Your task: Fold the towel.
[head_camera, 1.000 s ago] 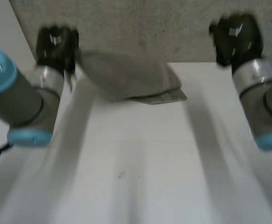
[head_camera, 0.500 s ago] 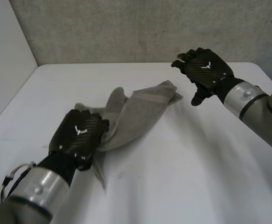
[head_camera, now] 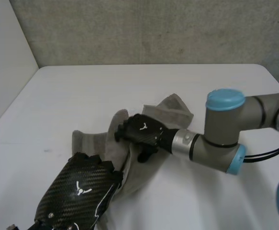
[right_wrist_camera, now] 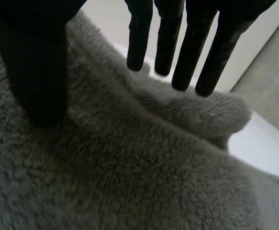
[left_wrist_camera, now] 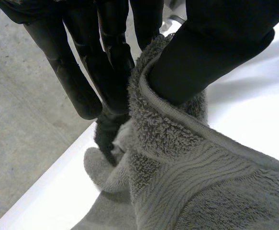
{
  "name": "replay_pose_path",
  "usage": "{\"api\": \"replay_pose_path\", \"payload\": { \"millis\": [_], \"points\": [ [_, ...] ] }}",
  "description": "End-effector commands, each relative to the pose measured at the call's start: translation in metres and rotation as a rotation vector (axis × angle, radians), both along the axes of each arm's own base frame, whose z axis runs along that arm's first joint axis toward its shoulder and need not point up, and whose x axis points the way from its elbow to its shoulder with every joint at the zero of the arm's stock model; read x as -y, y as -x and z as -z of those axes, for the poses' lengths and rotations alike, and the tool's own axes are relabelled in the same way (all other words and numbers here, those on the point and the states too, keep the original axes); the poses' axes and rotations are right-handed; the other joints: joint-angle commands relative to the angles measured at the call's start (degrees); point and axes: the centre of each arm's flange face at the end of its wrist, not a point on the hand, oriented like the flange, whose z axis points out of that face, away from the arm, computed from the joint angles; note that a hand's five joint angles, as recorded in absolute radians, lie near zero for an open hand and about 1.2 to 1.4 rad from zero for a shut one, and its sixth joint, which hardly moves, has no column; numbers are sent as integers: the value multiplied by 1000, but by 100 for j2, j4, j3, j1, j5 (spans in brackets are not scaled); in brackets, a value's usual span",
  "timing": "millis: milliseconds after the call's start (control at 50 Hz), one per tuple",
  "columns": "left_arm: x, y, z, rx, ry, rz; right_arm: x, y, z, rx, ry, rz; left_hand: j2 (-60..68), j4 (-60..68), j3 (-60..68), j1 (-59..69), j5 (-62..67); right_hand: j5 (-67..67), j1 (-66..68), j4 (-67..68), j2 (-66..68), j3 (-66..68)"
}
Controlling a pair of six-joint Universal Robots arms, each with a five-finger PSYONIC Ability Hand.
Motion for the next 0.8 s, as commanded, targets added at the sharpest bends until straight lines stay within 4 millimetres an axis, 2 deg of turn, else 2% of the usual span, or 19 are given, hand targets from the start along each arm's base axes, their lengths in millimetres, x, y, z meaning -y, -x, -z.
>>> {"api": "replay_pose_path", "payload": {
  "millis": [20, 80, 140, 220, 240, 260, 280, 300, 320, 340, 360, 400, 520, 560, 580, 620, 680, 720, 800],
  "points": [
    [2, -3, -4, 2, 19, -43, 1, -1, 9, -22, 3, 12, 1024, 1023, 1032, 1115, 1037, 3930, 4228, 3839, 3796, 3830],
    [4, -3, -6, -3, 24, -49, 3, -2, 2, -23, 56, 18, 1024, 1023, 1032, 1115, 1037, 5109, 5407, 5018, 4975, 5010],
    [7, -2, -8, -10, 32, -57, 7, -1, -4, -24, 93, 39, 1024, 1023, 1032, 1115, 1037, 5111, 5409, 5020, 4977, 5012],
    [17, -2, -11, -18, 39, -89, 23, 7, -48, -5, 212, 173, 1024, 1023, 1032, 1115, 1037, 5111, 5409, 5020, 4977, 5012],
    [27, -3, -13, -22, 43, -124, 30, 14, -64, 2, 239, 246, 1024, 1023, 1032, 1115, 1037, 5111, 5409, 5020, 4977, 5012],
    [39, -5, -13, -23, 45, -169, 30, 14, -64, 2, 239, 247, 1024, 1023, 1032, 1115, 1037, 5111, 5409, 5020, 4977, 5012],
    [39, -5, -13, -23, 45, -169, 36, 22, -78, 8, 254, 322, 1024, 1023, 1032, 1115, 1037, 5111, 5409, 5020, 4977, 5012],
    [52, -8, -15, -29, 50, -219, 36, 22, -78, 8, 254, 322, 1024, 1023, 1032, 1115, 1037, 5111, 5409, 5020, 4977, 5012],
    [66, -13, -16, -30, 51, -272, 39, 30, -91, 19, 260, 379, 1024, 1023, 1032, 1115, 1037, 5111, 5409, 5020, 4977, 5012],
    [66, -13, -16, -30, 51, -272, 40, 40, -103, 26, 264, 436, 1024, 1023, 1032, 1115, 1037, 5111, 5409, 5020, 4977, 5012],
    [78, -17, -14, -25, 47, -316, 40, 40, -104, 26, 264, 437, 1024, 1023, 1032, 1115, 1037, 5111, 5409, 5020, 4977, 5012],
    [90, -20, -11, -19, 41, -353, 34, 56, -120, 36, 264, 491, 1024, 1023, 1032, 1115, 1037, 5111, 5409, 5020, 4977, 5012],
    [110, -17, -6, -32, 45, -360, 16, 79, -131, 22, 246, 537, 1024, 1023, 1032, 1115, 1037, 5111, 5409, 5020, 4977, 5012],
    [113, -14, -5, -36, 45, -348, -10, 94, -152, 22, 252, 552, 1024, 1023, 1032, 1115, 1037, 5111, 5409, 5020, 4977, 5012],
    [115, -12, -2, -32, 38, -339, -10, 94, -152, 22, 252, 552, 1024, 1023, 1032, 1115, 1037, 5111, 5409, 5020, 4977, 5012],
    [116, -10, 0, -30, 30, -331, -38, 106, -162, -8, 217, 556, 1024, 1023, 1032, 1115, 1037, 5111, 5409, 5020, 4977, 5012],
    [117, -7, 1, -32, 23, -319, -51, 110, -161, -32, 187, 547, 1024, 1023, 1032, 1115, 1037, 5111, 5409, 5020, 4977, 5012],
    [118, -4, 2, -32, 21, -313, -70, 115, -152, -84, 124, 529, 1024, 1023, 1032, 1115, 1037, 5111, 5409, 5020, 4977, 5012],
    [125, 4, 10, -25, 0, -300, -78, 117, -138, -128, 80, 519, 1024, 1023, 1032, 1115, 1037, 5111, 5409, 5020, 4977, 5012]
  ]
}}
